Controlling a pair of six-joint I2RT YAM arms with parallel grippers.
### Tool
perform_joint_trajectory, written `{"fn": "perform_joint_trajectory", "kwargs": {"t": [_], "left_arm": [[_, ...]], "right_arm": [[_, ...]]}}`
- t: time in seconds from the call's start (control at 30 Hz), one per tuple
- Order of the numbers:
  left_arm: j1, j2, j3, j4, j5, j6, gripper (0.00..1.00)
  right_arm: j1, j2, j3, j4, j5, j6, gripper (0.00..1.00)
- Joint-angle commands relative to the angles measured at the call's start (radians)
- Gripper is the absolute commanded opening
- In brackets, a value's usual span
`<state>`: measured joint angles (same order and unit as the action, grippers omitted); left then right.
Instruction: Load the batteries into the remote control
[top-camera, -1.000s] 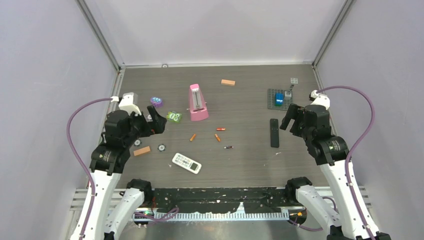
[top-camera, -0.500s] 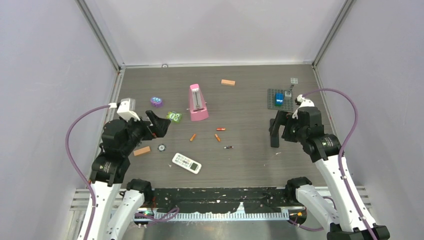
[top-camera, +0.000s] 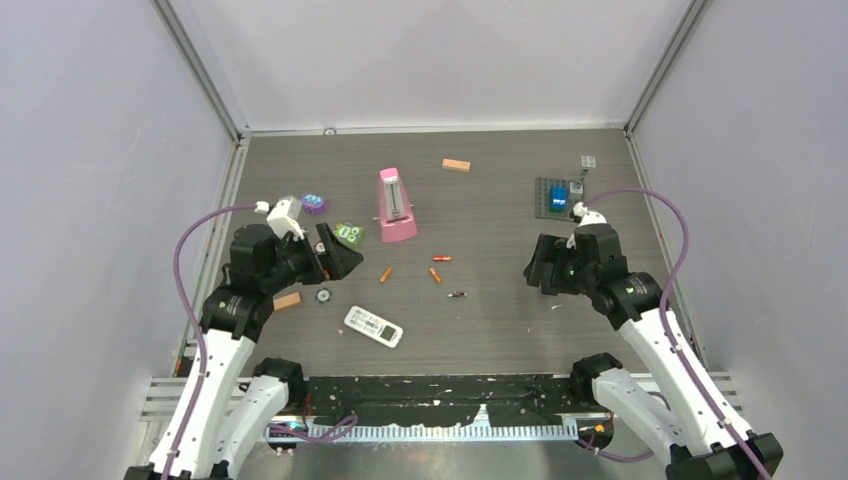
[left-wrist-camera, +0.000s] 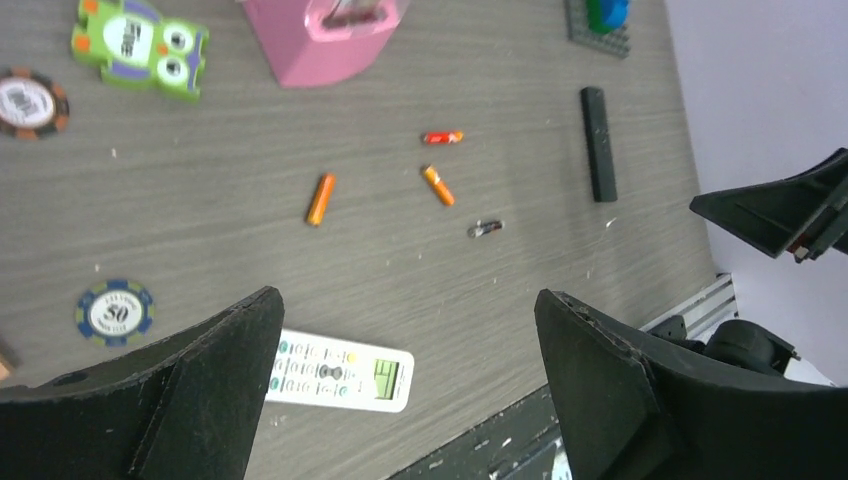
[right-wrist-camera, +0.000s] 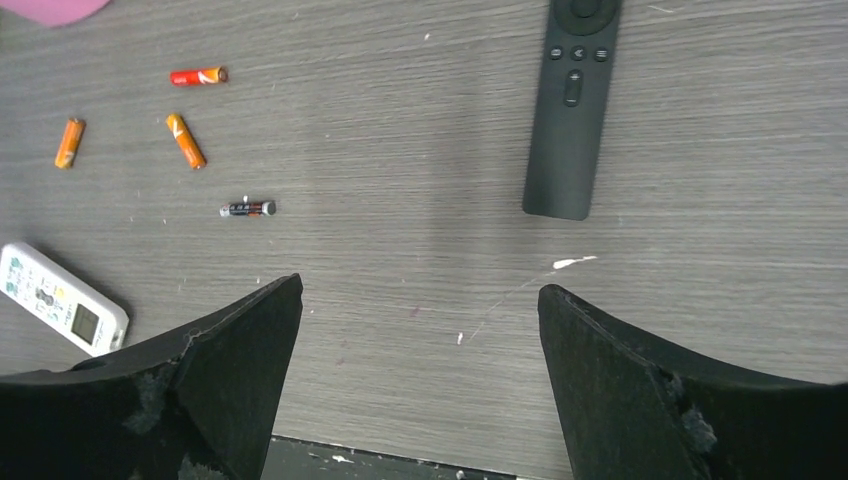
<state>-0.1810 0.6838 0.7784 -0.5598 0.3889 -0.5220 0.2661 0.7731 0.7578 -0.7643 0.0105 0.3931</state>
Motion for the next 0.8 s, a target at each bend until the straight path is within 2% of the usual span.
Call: {"fn": "perform_joint_trajectory", "kwargs": {"t": [0.0, 0.13, 0.3, 0.47, 0.6, 0.77], "left_arm": [[0.006, 0.043, -0.005, -0.043, -0.028, -0.047, 0.97], [0.006, 0.041, -0.023, -0.106, -0.143, -0.078, 0.98], [0.005, -0.003, -0.007, -0.153, -0.278, -0.105, 0.98], [0.006, -0.053, 0.033, -0.19, -0.354, -0.091, 0.98], [0.006, -0.069, 0.067, -0.218, -0.375, -0.075, 0.98], [0.006, -0.072, 0.096, -0.238, -0.376, -0.06, 0.98]], "right_arm": [[0.134, 0.034, -0.026, 0.136, 0.054, 0.038, 0.92], [0.321, 0.095, -0.061, 0.323, 0.055, 0.031, 0.92], [0.616, 0.302, -0.031, 0.484, 0.11, -0.033, 0.92], [0.86, 0.582, 0.093, 0.616, 0.105, -0.157, 0.97], [0.951, 0.762, 0.205, 0.655, 0.102, -0.226, 1.0], [0.981, 0.908, 0.304, 0.694, 0.06, -0.258, 1.0]]}}
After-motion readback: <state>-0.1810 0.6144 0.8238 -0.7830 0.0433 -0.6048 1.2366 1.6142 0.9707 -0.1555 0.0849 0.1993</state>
